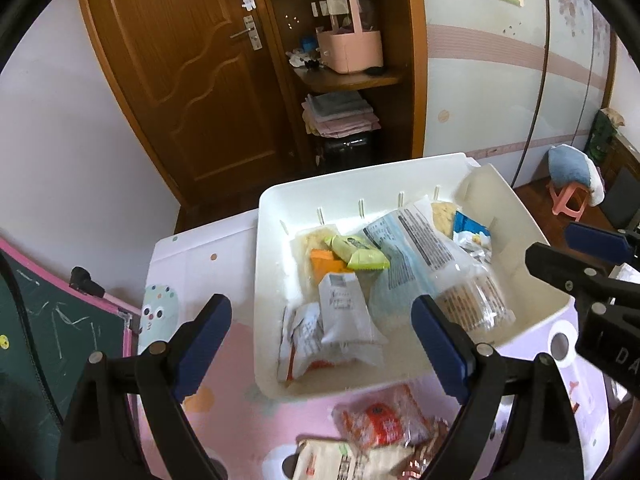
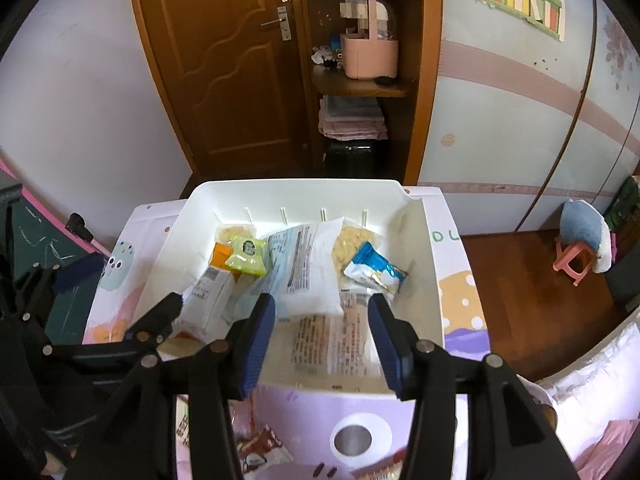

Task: Organize snacks
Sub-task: 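Move both tools back toward the snacks on the table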

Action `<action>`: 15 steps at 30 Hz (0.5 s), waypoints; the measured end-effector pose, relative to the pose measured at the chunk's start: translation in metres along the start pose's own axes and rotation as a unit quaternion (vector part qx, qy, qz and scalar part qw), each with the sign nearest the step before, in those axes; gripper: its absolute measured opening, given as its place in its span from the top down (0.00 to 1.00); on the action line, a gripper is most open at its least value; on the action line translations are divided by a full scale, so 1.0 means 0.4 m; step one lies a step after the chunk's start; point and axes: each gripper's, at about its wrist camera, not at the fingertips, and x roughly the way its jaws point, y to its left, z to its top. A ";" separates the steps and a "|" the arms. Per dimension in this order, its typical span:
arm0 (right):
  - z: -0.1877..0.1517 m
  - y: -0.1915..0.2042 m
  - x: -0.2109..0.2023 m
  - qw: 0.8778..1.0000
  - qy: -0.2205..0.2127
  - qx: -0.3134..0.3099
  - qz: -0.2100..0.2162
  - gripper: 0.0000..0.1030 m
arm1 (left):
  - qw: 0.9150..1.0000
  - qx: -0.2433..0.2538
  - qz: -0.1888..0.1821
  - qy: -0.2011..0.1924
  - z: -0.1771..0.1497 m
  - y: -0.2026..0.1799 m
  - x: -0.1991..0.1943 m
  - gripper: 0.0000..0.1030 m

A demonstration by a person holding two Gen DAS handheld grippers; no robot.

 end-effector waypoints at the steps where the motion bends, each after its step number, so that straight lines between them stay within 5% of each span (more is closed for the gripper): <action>1: -0.009 -0.001 -0.014 1.000 -0.001 0.000 0.001 0.53 | 1.000 0.000 0.000 -0.002 -0.007 0.003 -0.016 0.12; 7: -0.068 -0.011 -0.095 1.000 -0.003 -0.004 -0.002 0.52 | 1.000 -0.005 -0.010 -0.008 -0.061 0.027 -0.119 0.12; 15: -0.188 -0.044 -0.177 1.000 -0.004 -0.011 -0.015 0.37 | 0.999 -0.013 -0.047 -0.007 -0.198 0.029 -0.243 0.12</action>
